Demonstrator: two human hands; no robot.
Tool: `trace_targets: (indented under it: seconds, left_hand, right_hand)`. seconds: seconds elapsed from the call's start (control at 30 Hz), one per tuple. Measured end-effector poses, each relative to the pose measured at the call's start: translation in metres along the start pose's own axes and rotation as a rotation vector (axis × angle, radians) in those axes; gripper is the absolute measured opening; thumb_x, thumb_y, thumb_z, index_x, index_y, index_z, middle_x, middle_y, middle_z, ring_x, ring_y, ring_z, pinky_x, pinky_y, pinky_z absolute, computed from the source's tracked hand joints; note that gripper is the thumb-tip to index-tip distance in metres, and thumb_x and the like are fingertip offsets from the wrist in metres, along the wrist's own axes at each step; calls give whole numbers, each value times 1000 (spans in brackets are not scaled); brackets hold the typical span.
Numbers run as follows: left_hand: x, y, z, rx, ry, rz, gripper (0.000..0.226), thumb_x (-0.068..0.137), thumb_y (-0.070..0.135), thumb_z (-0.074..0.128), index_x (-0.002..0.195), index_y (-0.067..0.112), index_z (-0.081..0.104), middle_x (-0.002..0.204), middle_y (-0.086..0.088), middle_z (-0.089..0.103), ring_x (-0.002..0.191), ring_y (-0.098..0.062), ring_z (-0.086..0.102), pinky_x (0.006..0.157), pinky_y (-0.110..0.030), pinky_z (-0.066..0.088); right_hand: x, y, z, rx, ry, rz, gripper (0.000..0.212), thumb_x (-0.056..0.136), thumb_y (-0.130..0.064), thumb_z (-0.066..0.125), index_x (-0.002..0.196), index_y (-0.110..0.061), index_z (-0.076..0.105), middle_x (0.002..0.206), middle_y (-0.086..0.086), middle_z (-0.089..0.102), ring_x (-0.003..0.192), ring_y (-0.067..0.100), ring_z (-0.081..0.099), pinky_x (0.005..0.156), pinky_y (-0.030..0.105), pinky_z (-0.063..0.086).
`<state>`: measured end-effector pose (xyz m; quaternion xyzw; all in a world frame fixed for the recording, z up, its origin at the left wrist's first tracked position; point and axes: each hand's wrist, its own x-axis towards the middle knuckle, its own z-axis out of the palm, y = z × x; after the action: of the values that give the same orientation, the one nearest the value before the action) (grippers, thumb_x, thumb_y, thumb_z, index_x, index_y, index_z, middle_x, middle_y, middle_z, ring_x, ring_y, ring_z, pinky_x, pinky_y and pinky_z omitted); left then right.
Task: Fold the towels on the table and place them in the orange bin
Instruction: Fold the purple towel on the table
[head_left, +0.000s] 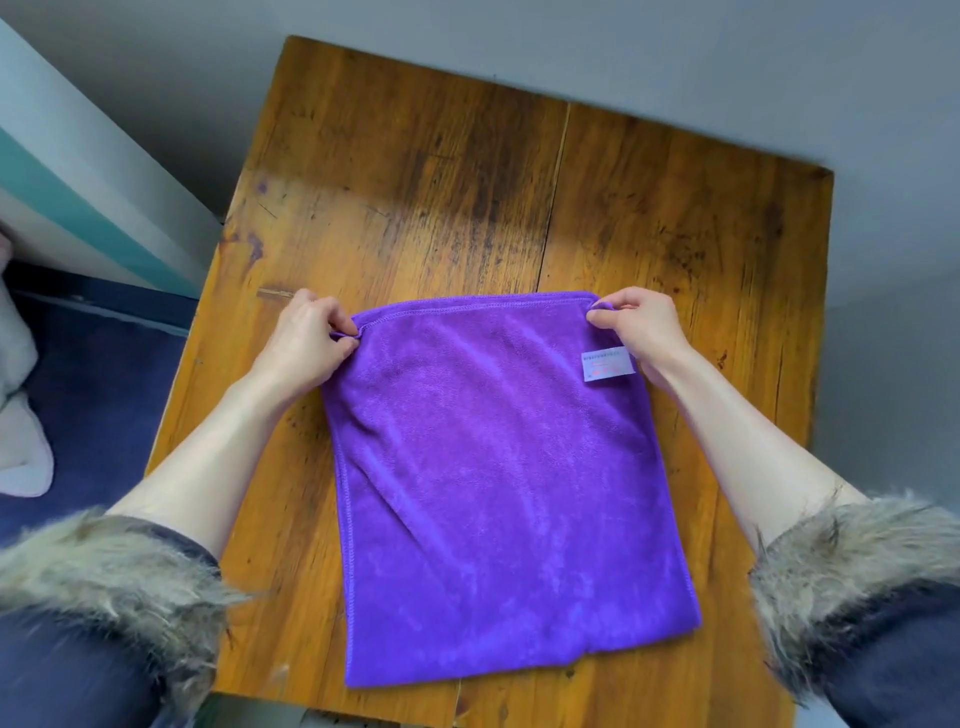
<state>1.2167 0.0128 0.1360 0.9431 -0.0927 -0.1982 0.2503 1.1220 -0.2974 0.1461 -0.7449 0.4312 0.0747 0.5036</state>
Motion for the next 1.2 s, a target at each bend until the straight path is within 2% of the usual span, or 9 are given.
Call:
trace_targets:
  seconds: [0.1, 0.23, 0.3, 0.5, 0.67, 0.83, 0.9, 1.07, 1.2]
  left_hand:
    - [-3, -1, -1, -119, 48, -105, 6, 82, 12, 67, 87, 8, 66, 87, -5, 59, 82, -18, 51, 73, -24, 34]
    - [-7, -11, -5, -234, 31, -74, 1, 86, 15, 63, 86, 14, 63, 89, -2, 63, 85, -16, 55, 76, -26, 39]
    - [-10, -14, -10, -310, 52, -75, 1, 87, 14, 63, 86, 14, 62, 89, -2, 62, 82, -13, 55, 74, -24, 42]
    - [-22, -9, -35, -494, 78, -31, 10, 89, 11, 59, 81, 16, 63, 77, 7, 63, 60, 10, 54, 60, -3, 41]
    - [-41, 13, -71, -568, 115, 34, 17, 87, 9, 61, 75, 21, 63, 61, 24, 65, 58, 9, 56, 61, -2, 43]
    - [-59, 41, -119, -613, 164, 168, 15, 86, 9, 63, 75, 19, 65, 66, 10, 66, 61, 7, 58, 62, -3, 44]
    - [-64, 50, -139, -631, 167, 219, 14, 86, 10, 63, 75, 19, 65, 64, 12, 67, 61, 6, 59, 61, -4, 44]
    - [-73, 65, -189, -685, 160, 325, 20, 85, 10, 65, 71, 23, 69, 66, 12, 68, 62, -4, 59, 65, -20, 50]
    - [-84, 79, -220, -660, 173, 437, 30, 84, 7, 65, 68, 32, 70, 67, 18, 68, 62, 4, 59, 64, -7, 47]
  right_hand:
    - [-2, -4, -3, 74, -49, 50, 20, 78, -3, 70, 66, -16, 62, 79, 3, 62, 76, 19, 60, 69, 30, 50]
    - [-4, -5, -5, 97, -61, 5, 18, 80, -4, 69, 69, -16, 62, 78, 2, 62, 69, 12, 57, 58, 19, 47]
    - [-5, -5, -9, 171, -5, -30, 17, 82, -5, 66, 70, -16, 62, 77, 0, 61, 70, 11, 57, 59, 17, 47]
    - [-18, -7, -32, 294, 35, -79, 9, 88, -16, 62, 80, -17, 66, 87, 4, 65, 82, 14, 61, 70, 24, 49]
    - [-51, -28, -61, 429, 48, -101, 7, 88, -12, 61, 86, -10, 68, 87, 10, 67, 76, 16, 63, 69, 24, 51]
    - [-97, -58, -91, 634, 76, -152, 5, 86, -6, 62, 86, -3, 66, 69, 4, 69, 61, 11, 63, 59, 21, 52]
    - [-118, -70, -101, 670, 91, -185, 5, 86, -6, 62, 85, -3, 66, 66, 2, 68, 59, 11, 61, 59, 21, 51]
    - [-169, -99, -123, 802, 117, -266, 3, 85, -3, 61, 84, -4, 63, 66, 2, 68, 61, 12, 61, 62, 23, 51]
    - [-205, -115, -138, 821, 120, -358, 6, 79, -2, 66, 82, -4, 61, 62, -1, 68, 58, 8, 62, 57, 19, 51]
